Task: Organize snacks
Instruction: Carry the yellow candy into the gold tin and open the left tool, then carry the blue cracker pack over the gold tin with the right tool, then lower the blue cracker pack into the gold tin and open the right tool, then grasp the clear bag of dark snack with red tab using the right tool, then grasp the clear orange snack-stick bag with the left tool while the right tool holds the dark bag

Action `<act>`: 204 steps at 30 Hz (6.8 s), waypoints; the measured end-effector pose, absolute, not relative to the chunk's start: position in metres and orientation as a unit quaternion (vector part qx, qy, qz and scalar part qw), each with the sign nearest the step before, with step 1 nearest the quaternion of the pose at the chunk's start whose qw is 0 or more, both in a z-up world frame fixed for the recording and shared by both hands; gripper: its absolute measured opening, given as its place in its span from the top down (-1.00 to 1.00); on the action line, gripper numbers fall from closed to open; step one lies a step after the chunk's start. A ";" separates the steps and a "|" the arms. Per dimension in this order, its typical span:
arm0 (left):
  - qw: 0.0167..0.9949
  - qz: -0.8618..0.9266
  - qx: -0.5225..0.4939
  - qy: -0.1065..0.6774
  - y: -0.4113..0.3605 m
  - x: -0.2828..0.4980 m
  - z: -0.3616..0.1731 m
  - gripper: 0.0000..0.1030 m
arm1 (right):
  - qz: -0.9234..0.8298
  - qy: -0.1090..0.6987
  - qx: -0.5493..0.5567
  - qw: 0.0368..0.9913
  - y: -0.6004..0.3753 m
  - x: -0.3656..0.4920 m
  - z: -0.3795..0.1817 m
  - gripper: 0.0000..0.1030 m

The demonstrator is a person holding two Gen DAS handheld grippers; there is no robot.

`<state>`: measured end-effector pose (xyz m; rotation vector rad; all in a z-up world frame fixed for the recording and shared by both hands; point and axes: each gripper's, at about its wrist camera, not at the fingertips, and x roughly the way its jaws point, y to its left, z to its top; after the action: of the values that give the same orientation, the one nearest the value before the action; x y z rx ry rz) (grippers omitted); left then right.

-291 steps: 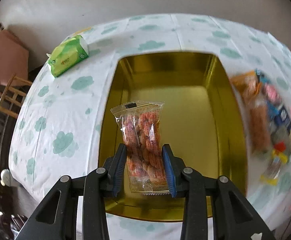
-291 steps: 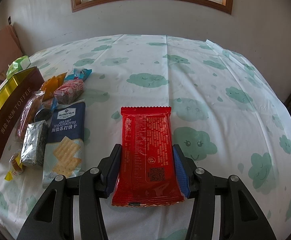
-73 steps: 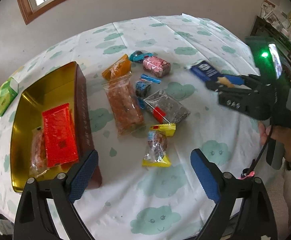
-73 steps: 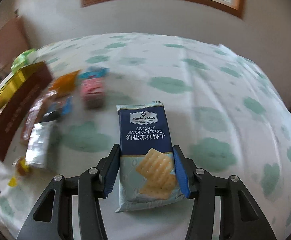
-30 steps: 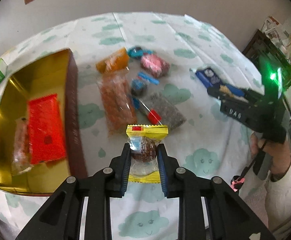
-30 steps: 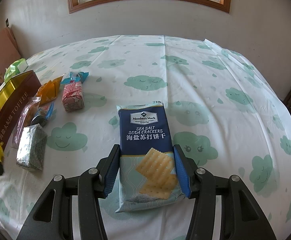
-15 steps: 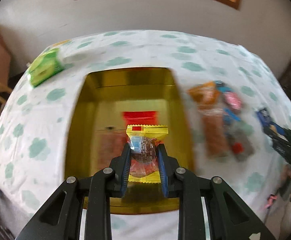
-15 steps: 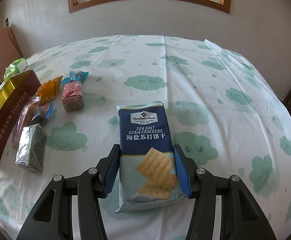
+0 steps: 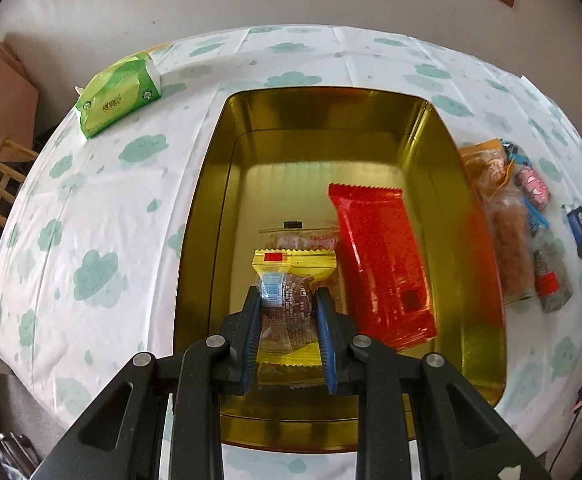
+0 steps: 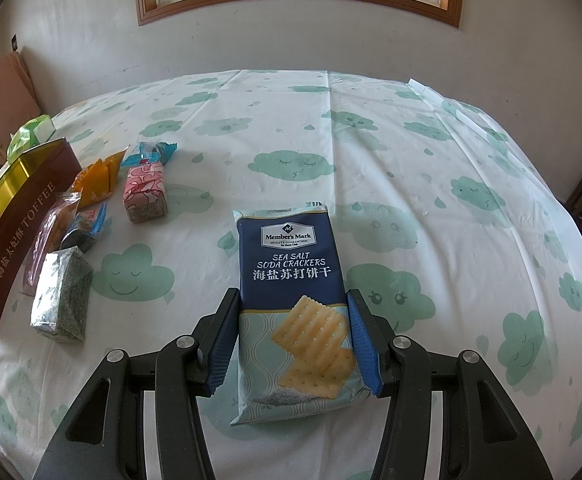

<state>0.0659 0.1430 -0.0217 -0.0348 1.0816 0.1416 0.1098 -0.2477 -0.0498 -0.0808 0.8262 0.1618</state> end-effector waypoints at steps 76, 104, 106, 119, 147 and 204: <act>0.886 0.117 -0.114 0.434 0.193 0.001 0.010 -0.73 | 0.197 0.388 -0.009 0.900 -0.064 0.067 0.024 0.01; 0.865 0.181 -0.131 0.450 0.247 -0.028 -0.008 -0.74 | 0.255 0.429 -0.080 0.863 0.071 0.077 -0.012 0.01; 0.865 0.182 -0.133 0.449 0.249 -0.029 -0.007 -0.74 | 0.256 0.431 -0.085 0.861 0.073 0.077 -0.014 0.00; 0.866 0.178 -0.131 0.449 0.247 -0.030 -0.006 -0.74 | 0.272 0.434 -0.085 0.855 0.076 0.077 -0.021 -0.03; 0.885 0.106 -0.078 0.447 0.165 -0.011 0.013 -0.74 | 0.186 0.421 -0.074 0.885 -0.105 0.054 -0.018 -0.10; 0.818 -0.057 -0.127 0.558 0.001 0.128 -0.022 -0.03 | 0.076 0.398 0.019 0.914 -0.238 0.111 -0.047 0.28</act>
<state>0.1282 0.0012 -0.0223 -0.2715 1.1896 -0.1208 0.1111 -0.2378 -0.0473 0.0387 0.8206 0.1563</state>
